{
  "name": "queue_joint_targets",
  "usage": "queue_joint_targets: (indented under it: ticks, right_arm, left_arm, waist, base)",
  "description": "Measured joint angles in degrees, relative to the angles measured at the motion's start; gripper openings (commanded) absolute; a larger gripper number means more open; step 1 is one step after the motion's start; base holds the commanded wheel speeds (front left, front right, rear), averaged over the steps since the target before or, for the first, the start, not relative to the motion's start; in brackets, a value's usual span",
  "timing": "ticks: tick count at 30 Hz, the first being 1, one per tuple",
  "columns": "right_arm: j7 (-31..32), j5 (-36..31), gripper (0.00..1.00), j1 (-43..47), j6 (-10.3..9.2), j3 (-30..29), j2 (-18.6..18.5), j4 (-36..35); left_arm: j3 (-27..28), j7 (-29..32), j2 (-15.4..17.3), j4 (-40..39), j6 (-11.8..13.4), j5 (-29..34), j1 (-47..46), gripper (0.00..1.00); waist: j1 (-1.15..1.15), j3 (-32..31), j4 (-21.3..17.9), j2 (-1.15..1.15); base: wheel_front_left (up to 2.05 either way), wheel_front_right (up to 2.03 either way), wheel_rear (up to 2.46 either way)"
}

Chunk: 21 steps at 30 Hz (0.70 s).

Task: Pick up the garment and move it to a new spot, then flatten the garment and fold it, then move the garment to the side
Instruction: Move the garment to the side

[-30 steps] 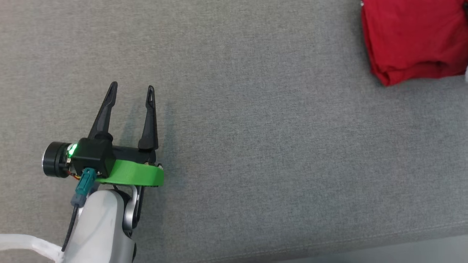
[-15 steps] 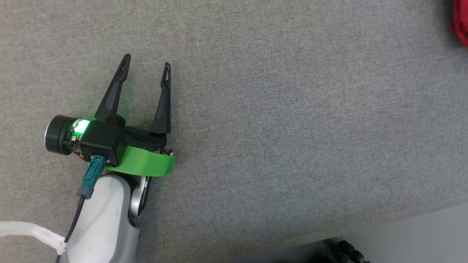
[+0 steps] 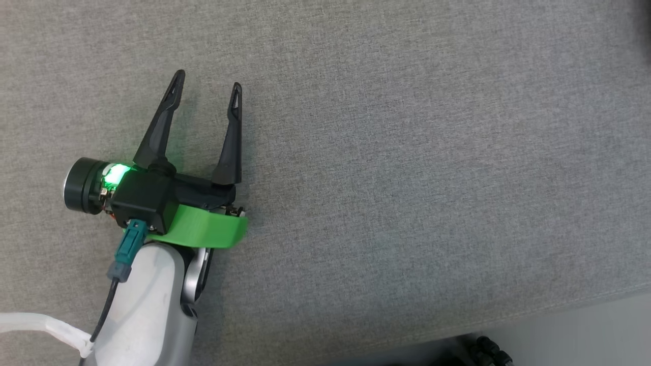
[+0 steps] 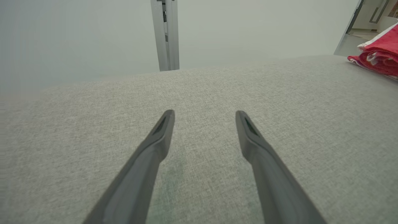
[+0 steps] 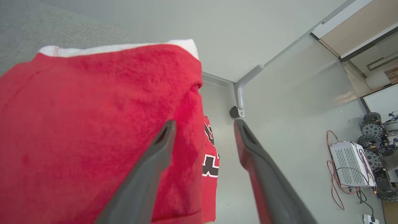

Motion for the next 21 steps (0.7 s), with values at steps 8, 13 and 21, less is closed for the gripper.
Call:
queue_joint_targets:
  ticks: [8,13,21]
  right_arm:
    - [-6.81,-3.00,1.00,-1.81,0.00,1.45,4.14,1.16]
    - [-10.56,-2.98,1.00,-1.08,0.00,2.02,8.32,0.68]
    - [-13.79,-2.24,1.00,4.84,0.00,2.23,15.68,-2.01]
  left_arm:
    - [0.97,-1.27,0.01,2.27,0.80,-1.37,0.92,1.00]
    - [2.14,-1.59,0.11,3.61,1.25,-2.52,3.63,1.00]
    - [4.87,-2.05,0.81,4.83,2.18,-5.04,9.33,1.00]
  waist:
    - [0.00,-3.56,0.29,0.00]
    - [0.00,-7.26,0.84,0.00]
    - [0.00,-14.31,2.54,0.00]
  base:
    - [0.00,0.00,0.00]
    - [0.00,0.00,0.00]
    - [0.00,0.00,0.00]
